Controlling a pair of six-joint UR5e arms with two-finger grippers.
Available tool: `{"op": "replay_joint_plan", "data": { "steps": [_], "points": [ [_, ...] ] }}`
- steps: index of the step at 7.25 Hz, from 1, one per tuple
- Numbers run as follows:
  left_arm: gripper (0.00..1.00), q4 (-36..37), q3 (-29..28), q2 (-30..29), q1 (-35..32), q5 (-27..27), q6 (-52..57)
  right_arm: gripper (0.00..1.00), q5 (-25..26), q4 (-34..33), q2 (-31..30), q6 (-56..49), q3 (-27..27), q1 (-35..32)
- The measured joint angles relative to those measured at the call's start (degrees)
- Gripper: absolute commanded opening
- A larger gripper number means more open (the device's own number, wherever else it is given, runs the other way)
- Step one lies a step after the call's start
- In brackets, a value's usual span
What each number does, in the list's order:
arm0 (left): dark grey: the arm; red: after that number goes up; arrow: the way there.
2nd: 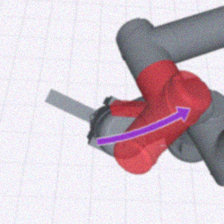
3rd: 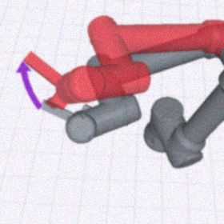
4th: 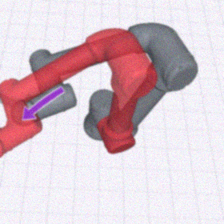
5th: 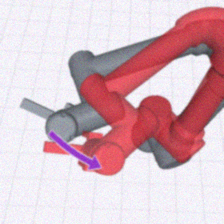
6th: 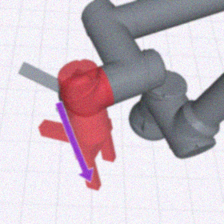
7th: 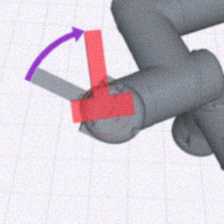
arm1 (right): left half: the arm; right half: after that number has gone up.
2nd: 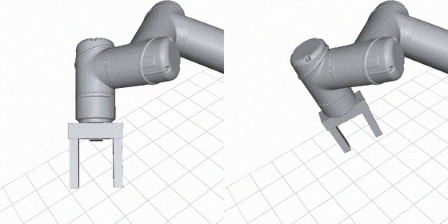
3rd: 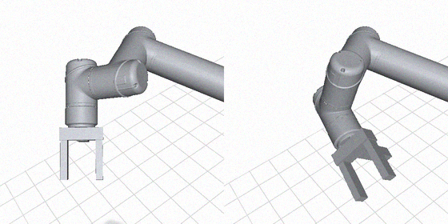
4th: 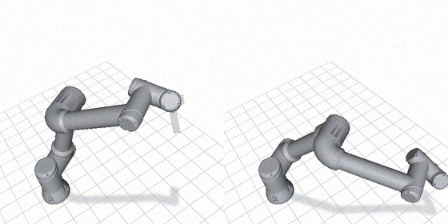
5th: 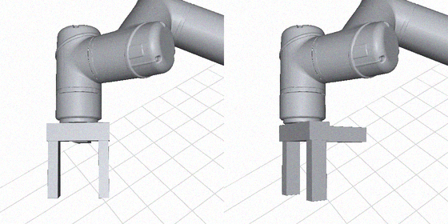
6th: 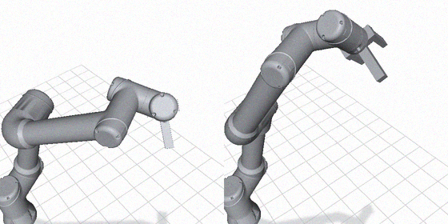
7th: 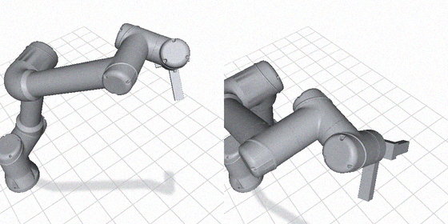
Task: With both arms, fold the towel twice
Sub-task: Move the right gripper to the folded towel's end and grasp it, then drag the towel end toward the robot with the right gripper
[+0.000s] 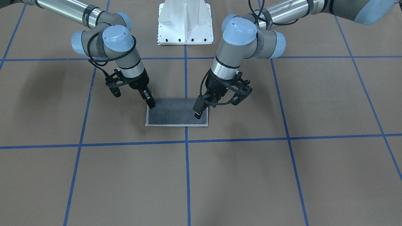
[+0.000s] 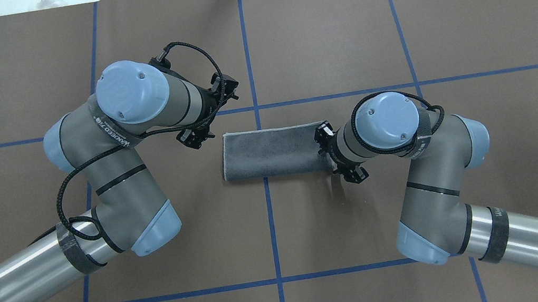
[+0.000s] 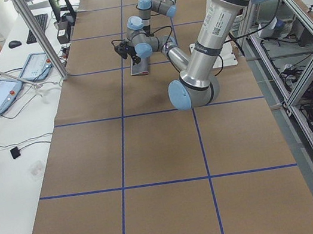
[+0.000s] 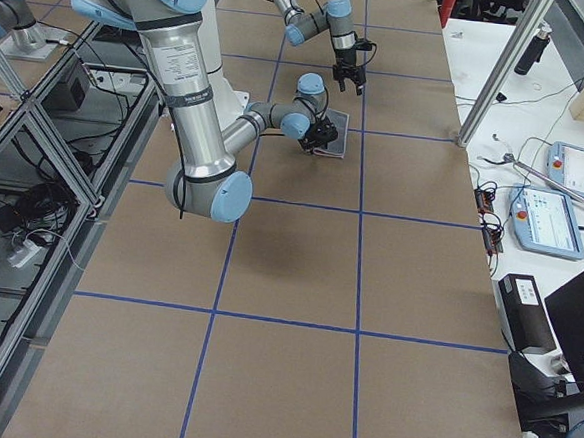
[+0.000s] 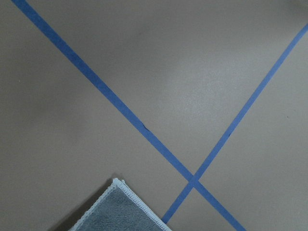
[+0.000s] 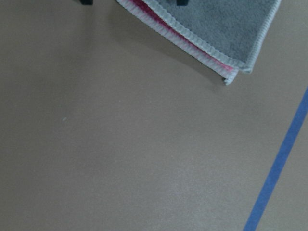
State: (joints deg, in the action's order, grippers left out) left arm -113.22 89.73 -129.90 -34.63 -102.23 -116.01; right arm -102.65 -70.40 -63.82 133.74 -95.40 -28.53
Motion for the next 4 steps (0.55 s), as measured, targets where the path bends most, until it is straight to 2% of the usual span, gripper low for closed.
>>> {"op": "replay_joint_plan", "data": {
  "steps": [1, 4],
  "points": [
    [1.0, 0.0, 0.0, 0.0, 0.0, 0.0, 0.0, 0.11, 0.0, 0.0, 0.1, 0.3, 0.0, 0.0],
    [1.0, 0.0, 0.0, 0.0, 0.2, 0.1, -0.1, 0.0, 0.1, 0.1, 0.1, 0.4, -0.2, 0.5]
  ]
}}
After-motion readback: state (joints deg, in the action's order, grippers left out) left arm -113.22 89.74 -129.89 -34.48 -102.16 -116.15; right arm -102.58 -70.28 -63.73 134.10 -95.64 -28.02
